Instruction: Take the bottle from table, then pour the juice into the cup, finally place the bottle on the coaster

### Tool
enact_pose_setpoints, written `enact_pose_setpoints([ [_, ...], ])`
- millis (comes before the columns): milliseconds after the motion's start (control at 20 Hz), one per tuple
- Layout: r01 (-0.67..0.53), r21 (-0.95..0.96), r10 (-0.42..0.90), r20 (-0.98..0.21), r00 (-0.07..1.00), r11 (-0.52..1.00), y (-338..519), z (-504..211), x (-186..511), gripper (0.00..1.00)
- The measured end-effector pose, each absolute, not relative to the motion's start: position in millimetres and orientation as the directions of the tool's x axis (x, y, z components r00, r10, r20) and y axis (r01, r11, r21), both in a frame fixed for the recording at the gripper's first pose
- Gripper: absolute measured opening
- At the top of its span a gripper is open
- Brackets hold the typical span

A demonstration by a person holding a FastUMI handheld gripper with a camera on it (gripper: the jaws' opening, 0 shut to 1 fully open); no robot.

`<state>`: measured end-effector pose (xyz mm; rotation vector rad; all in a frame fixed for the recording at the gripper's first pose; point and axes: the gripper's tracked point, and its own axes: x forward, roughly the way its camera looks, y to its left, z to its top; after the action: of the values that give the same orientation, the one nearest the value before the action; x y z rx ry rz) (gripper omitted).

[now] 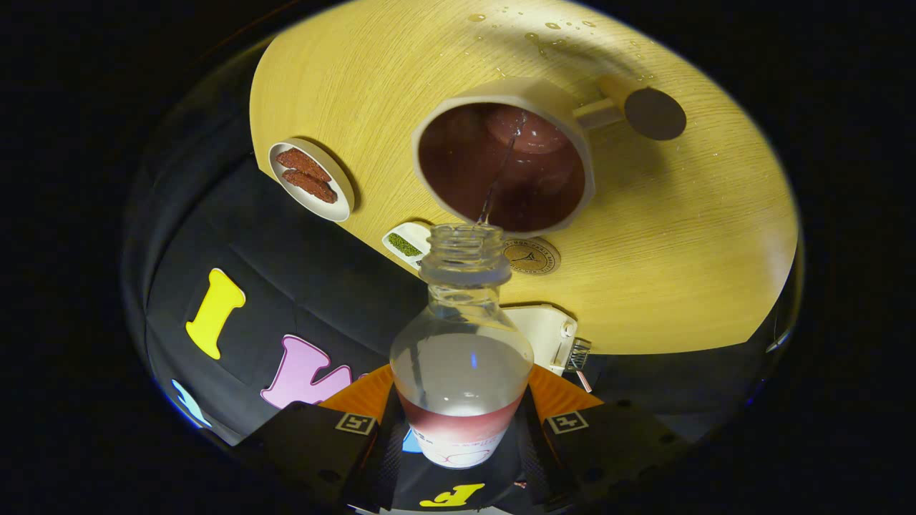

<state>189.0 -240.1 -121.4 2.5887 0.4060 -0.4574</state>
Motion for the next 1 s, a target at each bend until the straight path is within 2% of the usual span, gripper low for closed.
enact_pose_setpoints([
  [350,0.387,0.358,0.25,-0.373,0.894,-0.85,-230.4,-114.3,190.5,0.71],
  [1000,0.399,0.368,0.253,-0.385,0.888,-0.84,-231.6,-112.8,186.6,0.71],
])
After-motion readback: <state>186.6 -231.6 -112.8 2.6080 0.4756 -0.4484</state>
